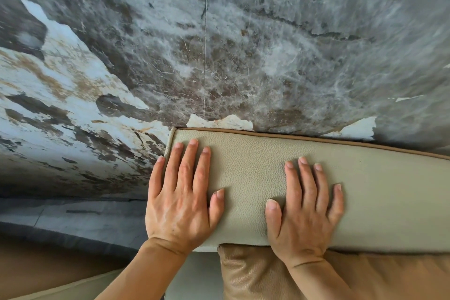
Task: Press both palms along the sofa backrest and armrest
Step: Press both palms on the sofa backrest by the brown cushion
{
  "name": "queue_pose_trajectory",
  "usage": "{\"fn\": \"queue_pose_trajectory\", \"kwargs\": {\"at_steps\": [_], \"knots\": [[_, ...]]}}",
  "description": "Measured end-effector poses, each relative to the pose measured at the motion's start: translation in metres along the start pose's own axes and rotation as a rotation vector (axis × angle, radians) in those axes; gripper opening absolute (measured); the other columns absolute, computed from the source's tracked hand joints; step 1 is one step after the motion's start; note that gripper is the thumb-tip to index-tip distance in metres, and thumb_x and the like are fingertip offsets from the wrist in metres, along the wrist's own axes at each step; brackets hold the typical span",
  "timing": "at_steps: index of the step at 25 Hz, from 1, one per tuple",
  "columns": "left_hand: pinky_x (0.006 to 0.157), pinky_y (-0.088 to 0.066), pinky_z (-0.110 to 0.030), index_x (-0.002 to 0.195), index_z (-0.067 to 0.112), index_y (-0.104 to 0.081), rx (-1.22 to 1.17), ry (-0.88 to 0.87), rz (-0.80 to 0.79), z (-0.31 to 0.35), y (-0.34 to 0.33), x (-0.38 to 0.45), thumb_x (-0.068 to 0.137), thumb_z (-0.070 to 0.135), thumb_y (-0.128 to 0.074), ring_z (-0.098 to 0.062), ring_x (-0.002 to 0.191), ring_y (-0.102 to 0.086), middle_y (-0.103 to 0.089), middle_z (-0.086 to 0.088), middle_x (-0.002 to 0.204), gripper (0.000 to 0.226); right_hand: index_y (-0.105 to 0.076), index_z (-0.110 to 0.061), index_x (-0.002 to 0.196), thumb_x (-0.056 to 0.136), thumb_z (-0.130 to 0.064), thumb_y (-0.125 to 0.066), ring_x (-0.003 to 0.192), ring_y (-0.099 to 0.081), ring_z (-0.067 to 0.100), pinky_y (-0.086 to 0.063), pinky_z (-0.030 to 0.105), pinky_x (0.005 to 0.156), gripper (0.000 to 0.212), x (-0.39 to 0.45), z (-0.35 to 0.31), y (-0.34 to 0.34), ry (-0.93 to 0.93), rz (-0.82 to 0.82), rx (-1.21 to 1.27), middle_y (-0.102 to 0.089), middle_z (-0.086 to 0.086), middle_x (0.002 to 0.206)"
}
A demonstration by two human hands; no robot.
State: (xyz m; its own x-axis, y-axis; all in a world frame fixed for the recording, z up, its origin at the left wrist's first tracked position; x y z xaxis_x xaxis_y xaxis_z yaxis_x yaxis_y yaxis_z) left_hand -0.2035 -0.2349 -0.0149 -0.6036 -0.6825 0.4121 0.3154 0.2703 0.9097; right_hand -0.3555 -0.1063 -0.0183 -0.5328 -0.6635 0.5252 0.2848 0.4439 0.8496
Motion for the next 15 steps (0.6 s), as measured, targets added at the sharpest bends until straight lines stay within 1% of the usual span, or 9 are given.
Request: {"fn": "queue_pose_trajectory", "kwargs": {"at_steps": [3, 5, 7, 9, 11, 12, 13, 15], "knots": [[0.114, -0.026, -0.052, 0.145, 0.011, -0.040, -0.031, -0.009, -0.040, -0.002, -0.005, 0.000, 0.094, 0.051, -0.026, -0.033, 0.142, -0.034, -0.041, -0.014, 0.152, 0.066, -0.033, -0.018, 0.147, 0.095, -0.052, -0.018, 0.142, -0.030, 0.028, -0.015, 0.055, 0.116, 0.065, 0.000, 0.000, 0.000, -0.024, -0.039, -0.026, -0.040, 0.007, 0.152], [0.115, -0.024, -0.051, 0.145, 0.010, -0.040, -0.071, -0.007, -0.083, -0.002, -0.003, -0.001, 0.095, 0.051, -0.026, -0.033, 0.141, -0.034, -0.041, -0.015, 0.151, 0.065, -0.034, -0.018, 0.147, 0.094, -0.051, -0.023, 0.142, -0.030, 0.027, -0.018, 0.056, 0.115, 0.063, -0.001, -0.002, 0.003, -0.028, -0.093, -0.039, -0.038, 0.006, 0.153], [0.115, -0.024, -0.053, 0.146, 0.010, -0.038, -0.112, -0.005, -0.157, -0.002, -0.001, 0.001, 0.095, 0.050, -0.027, -0.034, 0.142, -0.032, -0.039, -0.015, 0.152, 0.066, -0.033, -0.018, 0.148, 0.093, -0.049, -0.029, 0.143, -0.030, 0.028, -0.022, 0.058, 0.115, 0.064, 0.000, -0.003, 0.008, -0.056, -0.172, -0.057, -0.036, 0.007, 0.155], [0.118, -0.020, -0.053, 0.150, 0.012, -0.030, -0.145, -0.020, -0.238, -0.003, 0.007, 0.000, 0.095, 0.053, -0.019, -0.032, 0.146, -0.023, -0.030, -0.014, 0.157, 0.070, -0.031, -0.018, 0.149, 0.093, -0.050, -0.030, 0.143, -0.029, 0.029, -0.022, 0.057, 0.115, 0.065, -0.002, -0.007, 0.025, -0.131, -0.208, -0.084, -0.032, 0.008, 0.156], [0.121, -0.010, -0.049, 0.154, 0.014, -0.014, -0.147, -0.062, -0.292, -0.005, 0.021, -0.005, 0.095, 0.057, -0.007, -0.028, 0.149, -0.006, -0.014, -0.011, 0.162, 0.073, -0.029, -0.019, 0.150, 0.093, -0.051, -0.030, 0.143, -0.029, 0.030, -0.021, 0.056, 0.115, 0.065, -0.010, -0.017, 0.048, -0.171, -0.218, -0.098, -0.031, 0.009, 0.157], [0.122, -0.007, -0.048, 0.154, 0.014, -0.009, -0.140, -0.087, -0.288, -0.007, 0.034, -0.008, 0.095, 0.058, -0.006, -0.027, 0.149, -0.002, -0.009, -0.010, 0.162, 0.073, -0.029, -0.020, 0.150, 0.094, -0.051, -0.030, 0.144, -0.028, 0.029, -0.021, 0.056, 0.115, 0.065, -0.014, -0.024, 0.061, -0.171, -0.225, -0.097, -0.031, 0.008, 0.157], [0.121, -0.006, -0.048, 0.154, 0.014, -0.010, -0.134, -0.108, -0.276, -0.009, 0.049, -0.011, 0.095, 0.057, -0.007, -0.027, 0.149, -0.003, -0.009, -0.010, 0.162, 0.073, -0.027, -0.020, 0.151, 0.094, -0.051, -0.029, 0.144, -0.027, 0.028, -0.021, 0.056, 0.115, 0.065, -0.018, -0.031, 0.076, -0.167, -0.235, -0.094, -0.029, 0.007, 0.157], [0.121, -0.006, -0.048, 0.153, 0.011, -0.016, -0.143, -0.126, -0.243, -0.016, 0.081, -0.017, 0.096, 0.054, -0.012, -0.028, 0.148, -0.008, -0.014, -0.012, 0.161, 0.072, -0.025, -0.021, 0.151, 0.094, -0.051, -0.027, 0.145, -0.025, 0.027, -0.020, 0.055, 0.115, 0.065, -0.024, -0.038, 0.103, -0.167, -0.251, -0.082, -0.026, 0.006, 0.159]]}}
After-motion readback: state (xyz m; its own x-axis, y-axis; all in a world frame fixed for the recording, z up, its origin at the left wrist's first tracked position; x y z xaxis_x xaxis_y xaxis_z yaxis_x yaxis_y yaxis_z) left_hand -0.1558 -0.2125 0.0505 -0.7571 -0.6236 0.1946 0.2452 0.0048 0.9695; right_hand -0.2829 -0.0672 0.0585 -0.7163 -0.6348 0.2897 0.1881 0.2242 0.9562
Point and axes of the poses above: each hand's wrist, its own x-axis towards the middle knuckle, its own y-axis out of the back of the hand, z = x × y, the point moved 9 cm from there along x, towards the middle knuckle
